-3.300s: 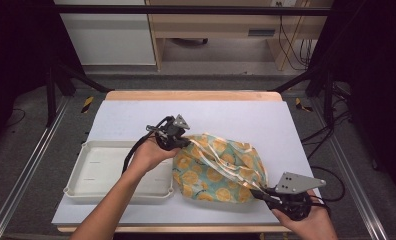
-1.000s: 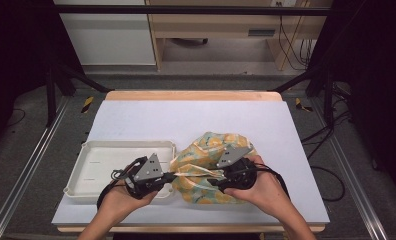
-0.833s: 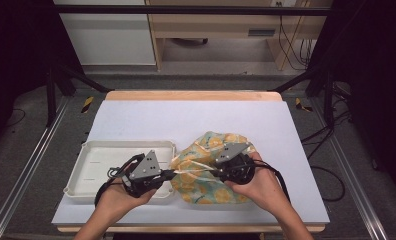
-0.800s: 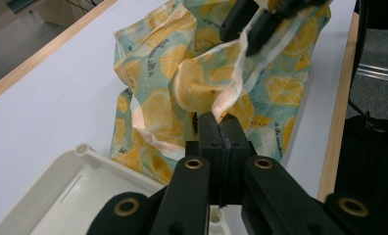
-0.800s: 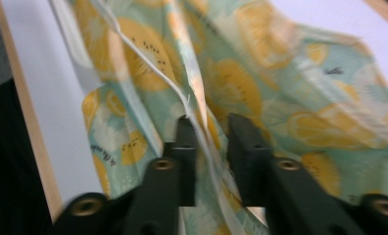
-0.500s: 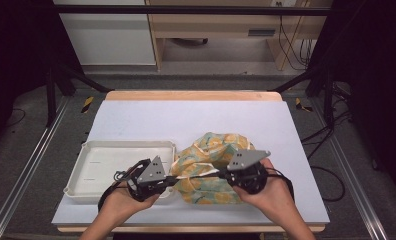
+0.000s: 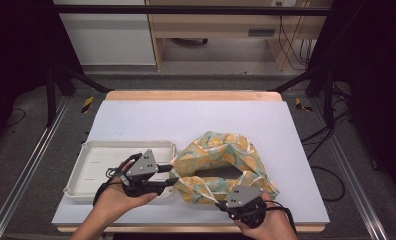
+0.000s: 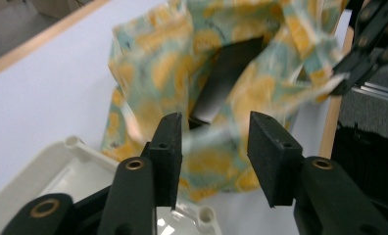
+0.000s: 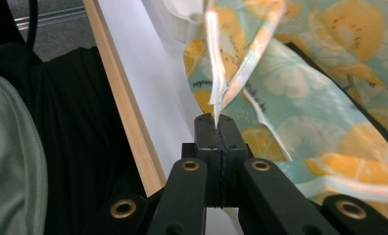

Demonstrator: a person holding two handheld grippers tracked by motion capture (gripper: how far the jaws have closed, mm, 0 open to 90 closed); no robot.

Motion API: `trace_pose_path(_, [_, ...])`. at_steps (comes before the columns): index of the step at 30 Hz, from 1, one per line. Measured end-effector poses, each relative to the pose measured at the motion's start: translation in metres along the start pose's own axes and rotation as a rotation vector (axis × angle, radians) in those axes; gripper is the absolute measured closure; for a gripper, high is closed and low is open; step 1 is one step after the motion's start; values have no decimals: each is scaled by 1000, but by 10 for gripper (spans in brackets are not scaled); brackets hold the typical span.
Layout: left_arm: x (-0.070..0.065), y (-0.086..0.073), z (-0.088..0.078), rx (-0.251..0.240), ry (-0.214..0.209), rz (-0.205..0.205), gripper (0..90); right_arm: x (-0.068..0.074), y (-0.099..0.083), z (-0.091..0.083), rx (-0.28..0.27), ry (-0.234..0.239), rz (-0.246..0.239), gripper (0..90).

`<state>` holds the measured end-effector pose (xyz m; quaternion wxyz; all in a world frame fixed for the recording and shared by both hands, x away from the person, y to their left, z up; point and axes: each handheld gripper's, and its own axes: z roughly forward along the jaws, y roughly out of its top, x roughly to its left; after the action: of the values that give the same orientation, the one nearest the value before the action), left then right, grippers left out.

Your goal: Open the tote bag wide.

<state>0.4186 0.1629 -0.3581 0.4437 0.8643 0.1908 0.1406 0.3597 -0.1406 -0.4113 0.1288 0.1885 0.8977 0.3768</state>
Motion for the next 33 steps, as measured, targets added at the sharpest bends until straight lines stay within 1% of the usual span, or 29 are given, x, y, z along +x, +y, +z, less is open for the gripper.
trace_pose_path(1, [3,3,0,-2,8,1,537,-1,-1,0,2,0,4,900])
trace_pose_path(2, [7,8,3,-2,24,-8,534,-2,-3,1,2,0,5,900])
trace_pose_path(3, [9,11,6,3,38,-8,516,-3,-5,2,6,0,12,900])
trace_pose_path(4, [12,16,12,17,54,1,491,-4,-7,3,7,-1,11,900])
trace_pose_path(5, [16,21,21,35,56,8,485,-4,-8,4,14,-3,16,900])
trace_pose_path(6, [18,24,27,45,50,7,467,-5,-10,6,22,-6,12,900])
trace_pose_path(7, [23,30,38,61,49,17,456,-5,-11,6,23,-7,18,900])
trace_pose_path(8, [26,33,44,73,47,21,448,-5,-13,8,29,-11,18,900])
trace_pose_path(10, [32,40,62,120,21,32,413,-6,-16,8,37,-16,23,900])
trace_pose_path(11, [34,42,71,137,3,28,392,-6,-18,8,30,-13,25,900])
trace_pose_path(13, [37,46,88,182,-43,33,369,-7,-20,8,30,-18,30,900])
trace_pose_path(14, [37,46,94,188,-51,28,354,-8,-21,8,26,-18,29,900])
trace_pose_path(15, [37,48,99,199,-57,33,347,-8,-21,8,23,-17,30,900])
trace_pose_path(17, [35,49,107,212,-68,31,328,-9,-22,9,19,-18,33,900])
trace_pose_path(19, [34,51,113,233,-64,44,329,-10,-22,8,17,-18,34,900])
trace_pose_path(20, [33,51,115,249,-63,54,342,-10,-22,9,12,-19,31,900])
trace_pose_path(22, [31,52,119,281,-36,74,432,-11,-22,9,11,-20,30,900])
trace_pose_path(23, [31,52,121,309,-18,91,507,-12,-22,9,9,-21,32,900])
trace_pose_path(24, [32,52,122,326,7,98,608,-12,-22,9,9,-23,30,900])
trace_pose_path(25, [33,52,123,336,21,92,664,-12,-22,9,12,-26,29,900])
trace_pose_path(26, [36,53,123,337,22,82,730,-13,-22,9,12,-25,30,900])
trace_pose_path(27, [38,54,122,327,27,69,816,-13,-22,9,14,-25,27,900])
trace_pose_path(28, [41,56,121,318,35,58,840,-14,-22,9,15,-23,28,900])
trace_pose_path(30, [45,60,115,275,64,42,856,-14,-22,9,16,-24,26,900])
trace_pose_path(31, [47,62,111,246,83,34,863,-14,-23,9,23,-25,30,900])
trace_pose_path(33, [50,68,101,216,112,32,875,-14,-25,9,31,-25,27,900])
